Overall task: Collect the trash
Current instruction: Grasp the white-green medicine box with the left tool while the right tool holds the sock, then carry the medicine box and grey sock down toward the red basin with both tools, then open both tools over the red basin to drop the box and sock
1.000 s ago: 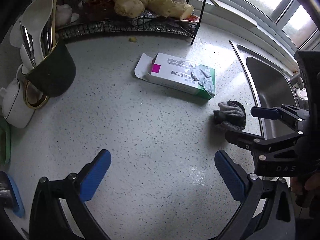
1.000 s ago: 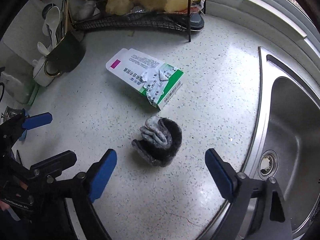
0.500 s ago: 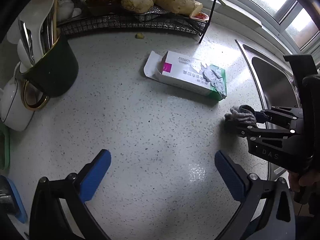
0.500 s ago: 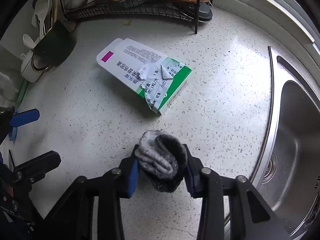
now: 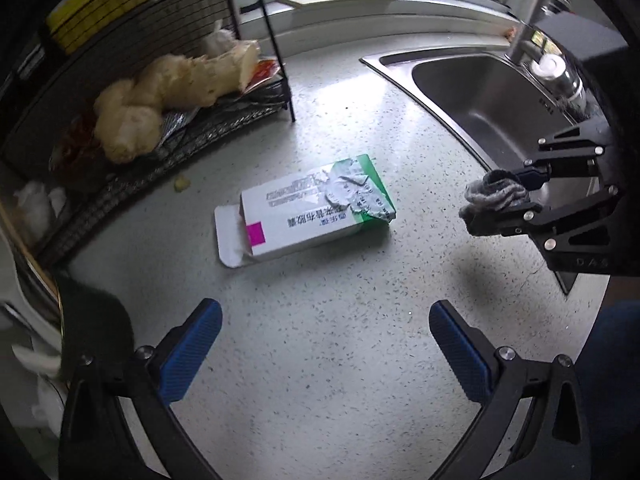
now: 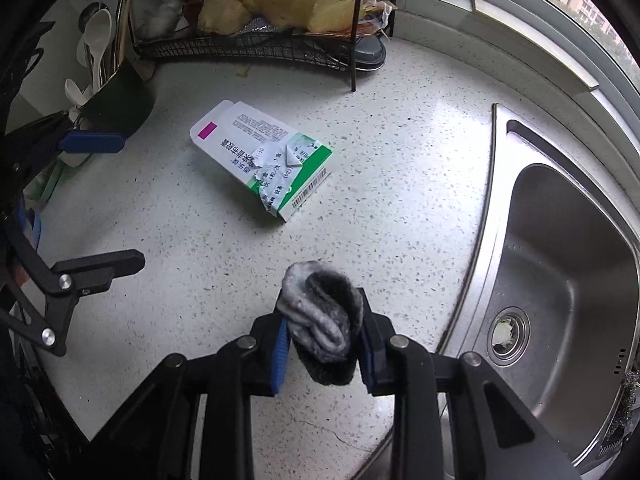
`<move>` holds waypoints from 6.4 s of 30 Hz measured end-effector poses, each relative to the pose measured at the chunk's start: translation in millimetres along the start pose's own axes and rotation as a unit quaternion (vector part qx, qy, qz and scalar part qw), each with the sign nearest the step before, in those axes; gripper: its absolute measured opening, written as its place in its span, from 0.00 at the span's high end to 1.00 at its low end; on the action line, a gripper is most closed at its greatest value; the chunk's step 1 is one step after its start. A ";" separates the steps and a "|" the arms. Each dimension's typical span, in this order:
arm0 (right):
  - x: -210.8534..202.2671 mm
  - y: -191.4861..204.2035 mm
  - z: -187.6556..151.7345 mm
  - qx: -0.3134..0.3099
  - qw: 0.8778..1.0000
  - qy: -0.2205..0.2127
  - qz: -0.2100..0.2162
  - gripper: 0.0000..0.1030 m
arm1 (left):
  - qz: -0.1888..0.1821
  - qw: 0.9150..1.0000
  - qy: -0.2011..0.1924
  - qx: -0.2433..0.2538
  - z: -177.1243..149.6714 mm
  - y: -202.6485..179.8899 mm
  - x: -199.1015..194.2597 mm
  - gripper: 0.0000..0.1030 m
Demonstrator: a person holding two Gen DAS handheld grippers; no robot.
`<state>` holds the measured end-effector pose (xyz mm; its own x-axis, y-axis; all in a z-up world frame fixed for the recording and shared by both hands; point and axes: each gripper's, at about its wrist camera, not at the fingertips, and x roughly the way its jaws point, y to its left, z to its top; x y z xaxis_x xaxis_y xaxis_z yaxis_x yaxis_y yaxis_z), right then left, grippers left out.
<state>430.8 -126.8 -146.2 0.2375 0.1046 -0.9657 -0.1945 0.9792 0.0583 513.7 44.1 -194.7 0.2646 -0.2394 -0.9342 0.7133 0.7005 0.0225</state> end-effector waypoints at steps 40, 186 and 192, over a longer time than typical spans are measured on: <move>43.3 -64.6 39.4 0.039 0.999 0.016 0.035 0.74 | -0.175 0.950 0.026 0.257 90.6 -2.0 102.0 0.14; 361.4 -42.8 -372.3 -0.120 0.980 0.087 0.131 0.37 | 0.001 0.927 0.143 -0.346 -326.2 -369.5 388.8 0.32; 357.8 -46.6 -367.8 -0.128 0.980 0.082 0.129 0.28 | -0.001 0.926 0.149 -0.348 -323.5 -366.6 387.7 0.21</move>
<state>174.8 -199.0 -587.5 -0.0027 0.2941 -0.9558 -0.4647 0.8460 0.2616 144.8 -88.0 -680.3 0.0000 -0.1175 -0.9931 0.0961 0.9885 -0.1170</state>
